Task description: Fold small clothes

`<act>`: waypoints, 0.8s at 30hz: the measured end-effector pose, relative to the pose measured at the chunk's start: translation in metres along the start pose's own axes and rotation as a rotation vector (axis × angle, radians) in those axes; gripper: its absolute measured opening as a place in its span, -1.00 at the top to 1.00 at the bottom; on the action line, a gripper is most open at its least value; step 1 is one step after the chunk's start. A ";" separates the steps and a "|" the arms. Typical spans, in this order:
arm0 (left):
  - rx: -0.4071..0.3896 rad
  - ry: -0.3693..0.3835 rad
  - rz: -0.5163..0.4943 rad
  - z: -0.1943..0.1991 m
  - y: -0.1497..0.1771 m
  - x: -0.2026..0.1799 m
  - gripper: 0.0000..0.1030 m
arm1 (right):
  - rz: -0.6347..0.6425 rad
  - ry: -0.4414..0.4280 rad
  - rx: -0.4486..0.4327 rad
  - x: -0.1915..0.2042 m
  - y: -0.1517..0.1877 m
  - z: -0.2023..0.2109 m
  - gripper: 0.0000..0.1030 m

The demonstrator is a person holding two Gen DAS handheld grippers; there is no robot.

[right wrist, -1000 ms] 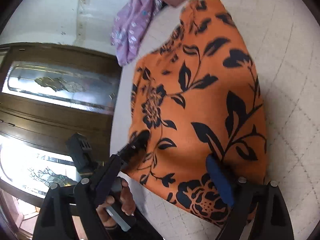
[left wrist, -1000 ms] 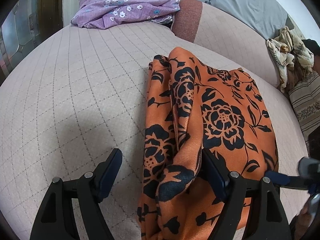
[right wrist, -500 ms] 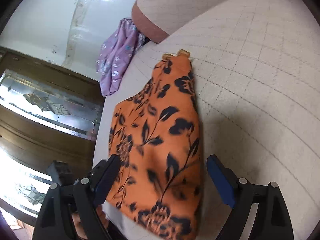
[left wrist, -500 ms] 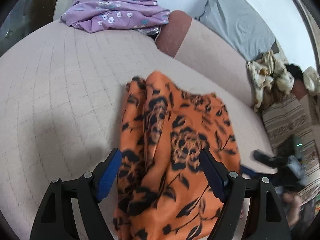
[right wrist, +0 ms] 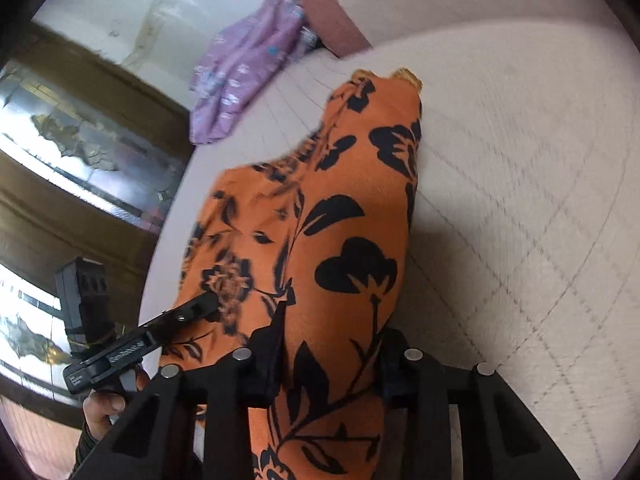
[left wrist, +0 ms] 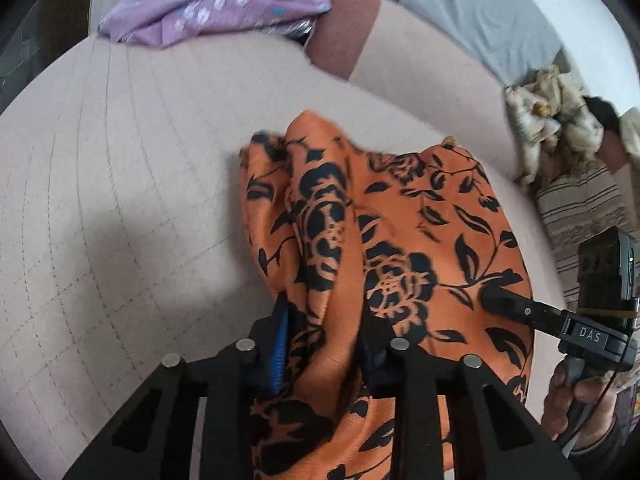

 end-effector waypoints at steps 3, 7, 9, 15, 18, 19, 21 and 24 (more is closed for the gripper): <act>-0.044 0.055 -0.027 0.021 -0.003 -0.028 0.48 | 0.038 -0.001 -0.065 0.011 -0.010 0.037 0.30; -0.053 0.104 -0.073 0.019 -0.001 -0.073 0.41 | 0.034 0.010 -0.125 -0.002 -0.018 0.083 0.30; -0.007 0.066 -0.092 -0.003 0.006 -0.081 0.27 | -0.028 0.019 -0.137 -0.024 -0.016 0.088 0.22; 0.069 -0.064 -0.098 -0.031 0.041 -0.052 0.11 | -0.268 0.153 -0.057 -0.104 0.041 0.071 -0.12; -0.001 -0.095 -0.140 -0.005 0.041 -0.047 0.11 | -0.222 0.144 -0.186 -0.076 0.042 0.097 -0.12; -0.030 -0.103 -0.153 0.004 0.040 -0.047 0.11 | -0.195 0.116 -0.236 -0.059 0.039 0.108 -0.12; -0.065 -0.114 -0.164 0.013 0.040 -0.043 0.05 | -0.151 0.054 -0.280 -0.031 0.031 0.117 -0.30; -0.011 -0.187 -0.177 0.000 0.052 -0.027 0.00 | -0.078 -0.012 -0.241 -0.002 0.033 0.104 -0.45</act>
Point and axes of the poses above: each gripper's, at about its wrist camera, not at the fingertips, and z roughly against the way its jaws point, x to its left, y to its underside, the point moved 6 cm from there along -z, roughly the way its jaws point, and after that the axes turned 5 degrees about z, right-handed, at the moved point
